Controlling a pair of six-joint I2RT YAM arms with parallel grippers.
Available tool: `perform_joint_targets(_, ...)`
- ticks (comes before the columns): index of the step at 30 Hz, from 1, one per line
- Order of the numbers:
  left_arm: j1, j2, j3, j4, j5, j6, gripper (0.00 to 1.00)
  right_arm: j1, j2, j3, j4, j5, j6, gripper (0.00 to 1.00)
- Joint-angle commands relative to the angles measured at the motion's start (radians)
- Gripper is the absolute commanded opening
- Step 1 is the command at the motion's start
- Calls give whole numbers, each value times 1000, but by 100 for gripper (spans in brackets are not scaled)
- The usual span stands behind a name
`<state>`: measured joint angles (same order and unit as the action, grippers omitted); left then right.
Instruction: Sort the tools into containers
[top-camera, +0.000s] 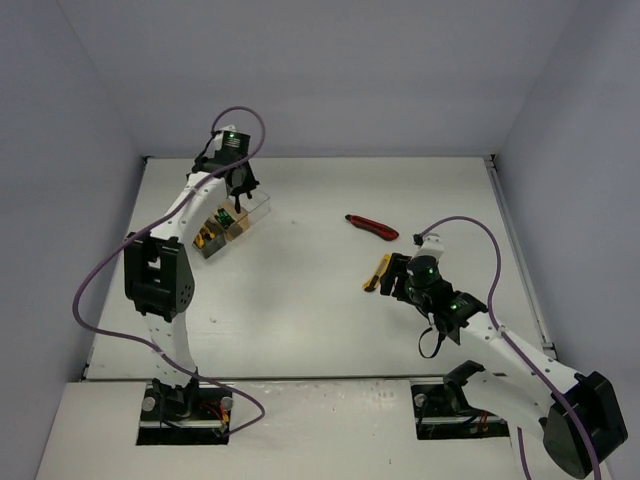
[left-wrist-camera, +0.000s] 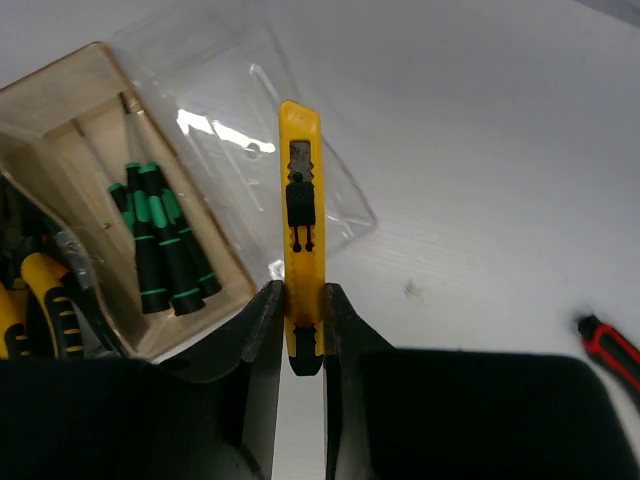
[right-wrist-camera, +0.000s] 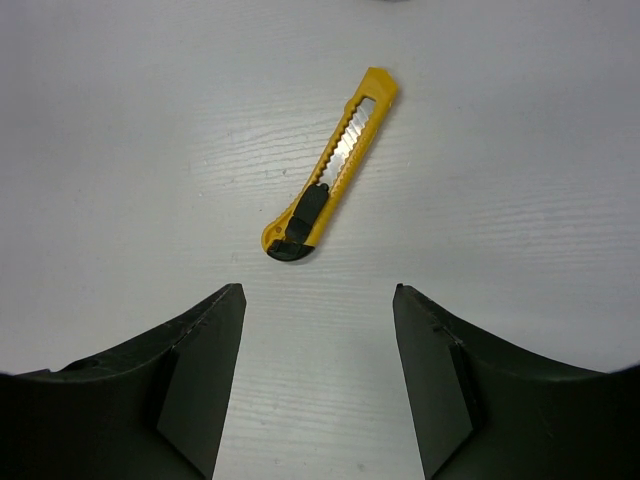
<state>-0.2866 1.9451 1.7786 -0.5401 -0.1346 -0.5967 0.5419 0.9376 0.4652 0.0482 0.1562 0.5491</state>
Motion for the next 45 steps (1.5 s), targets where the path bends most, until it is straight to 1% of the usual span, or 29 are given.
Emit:
perform_joint_targets(1, 24, 52, 74, 8, 53, -139, 3, -7, -3, 3, 37, 8, 0, 58)
perform_joint_targets(9, 73, 164, 172, 15, 79, -228, 10, -8, -15, -8, 36, -5, 6, 58)
perform_joint_targets(13, 87, 164, 156, 21, 73, -269, 14, -10, -21, -13, 36, -10, 7, 58)
perform_joint_targets(15, 90, 155, 136, 35, 65, -273, 18, -11, -26, -14, 35, -10, 8, 58)
perform_joint_targets(19, 90, 137, 130, 37, 81, -238, 50, -14, -18, -14, 36, -10, 6, 58)
perform_joint_targets(20, 89, 132, 122, 37, 77, -232, 57, -14, -13, -13, 36, -10, 5, 59)
perform_joint_targets(22, 88, 106, 109, 38, 62, -212, 61, -14, -11, -10, 36, -12, 3, 58)
perform_joint_targets(24, 80, 81, 94, 43, 62, -187, 62, -14, -11, -11, 35, -11, 3, 59)
perform_joint_targets(26, 56, 57, 91, 43, 68, -128, 62, -16, -22, -16, 36, 2, 3, 58)
perform_joint_targets(30, -76, -17, 82, 42, 81, 118, 62, -23, -46, -37, 36, 29, 6, 58)
perform_joint_targets(31, -133, -27, 64, 48, 81, 146, 62, -25, -57, -39, 36, 32, 11, 58)
perform_joint_targets(33, -210, -54, 33, 59, 94, 216, 62, -28, -68, -44, 36, 34, 21, 58)
perform_joint_targets(35, -285, -57, 1, 71, 125, 242, 62, -30, -80, -48, 35, 42, 31, 58)
perform_joint_targets(37, -344, -51, -13, 73, 127, 258, 62, -31, -87, -53, 35, 49, 41, 58)
perform_joint_targets(39, -432, -38, -36, 65, 120, 273, 62, -31, -88, -56, 37, 53, 47, 58)
perform_joint_targets(42, -467, -47, -76, 77, 112, 233, 62, -31, -59, -49, 37, 63, 42, 58)
perform_joint_targets(45, -480, -105, -162, 94, 83, 198, 62, -31, 2, -23, 40, 86, 43, 58)
